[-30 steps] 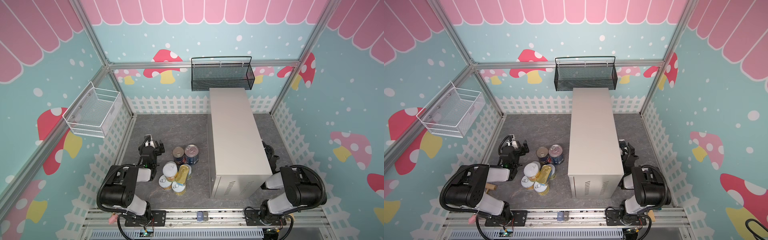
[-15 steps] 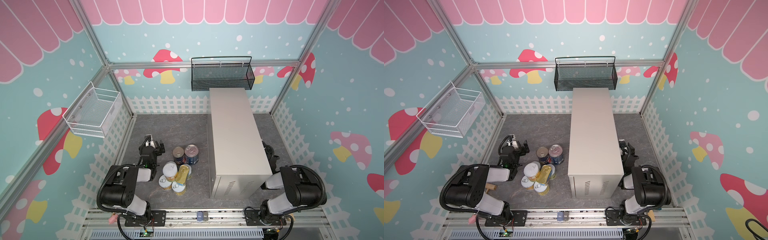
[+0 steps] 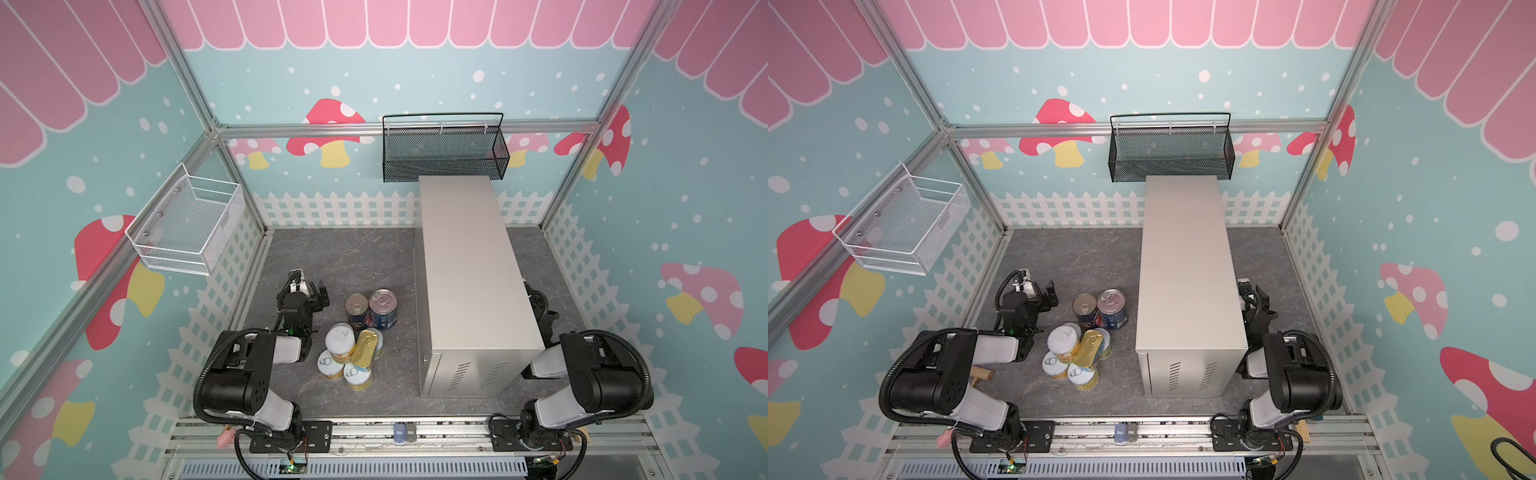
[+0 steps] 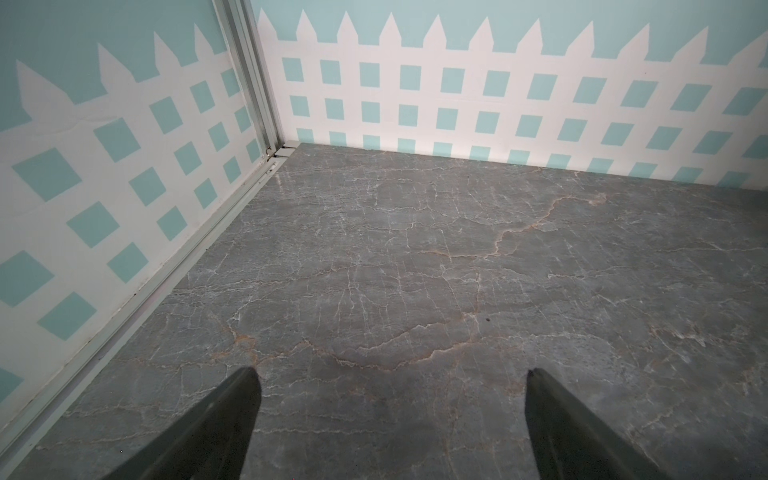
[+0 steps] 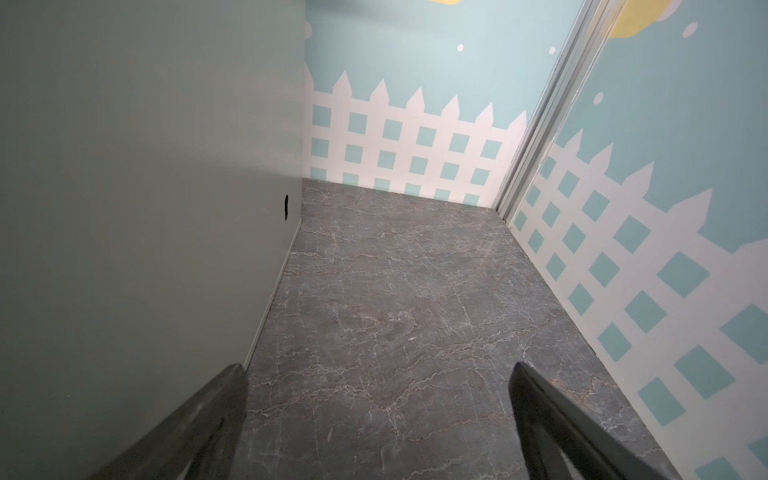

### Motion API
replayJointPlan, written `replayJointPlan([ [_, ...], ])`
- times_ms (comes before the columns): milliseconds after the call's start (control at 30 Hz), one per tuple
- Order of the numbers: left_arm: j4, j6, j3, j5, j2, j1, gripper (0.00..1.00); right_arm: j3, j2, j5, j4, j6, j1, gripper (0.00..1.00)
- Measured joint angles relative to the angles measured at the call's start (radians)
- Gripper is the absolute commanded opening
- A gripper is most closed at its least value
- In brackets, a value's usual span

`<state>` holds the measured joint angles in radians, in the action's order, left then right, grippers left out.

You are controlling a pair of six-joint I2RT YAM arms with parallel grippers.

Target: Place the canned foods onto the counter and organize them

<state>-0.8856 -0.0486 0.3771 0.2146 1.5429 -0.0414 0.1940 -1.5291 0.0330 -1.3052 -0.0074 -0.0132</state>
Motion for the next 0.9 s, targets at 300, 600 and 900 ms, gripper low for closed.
replayJointPlan([
  [300, 0.005, 0.000, 0.002, -0.003, 0.000, 0.000, 1.00, 0.000, 0.000, 0.000, 0.000, 0.000, 0.000, 0.99],
  [600, 0.370, -0.016, 0.262, 0.151, -0.048, -0.042, 1.00, 0.000, 0.000, -0.001, 0.001, 0.001, 0.000, 0.99],
  [900, 0.925, -0.222, 0.557, 0.397, -0.128, -0.082, 1.00, 0.011, 0.008, 0.024, 0.035, 0.015, 0.000, 0.99],
])
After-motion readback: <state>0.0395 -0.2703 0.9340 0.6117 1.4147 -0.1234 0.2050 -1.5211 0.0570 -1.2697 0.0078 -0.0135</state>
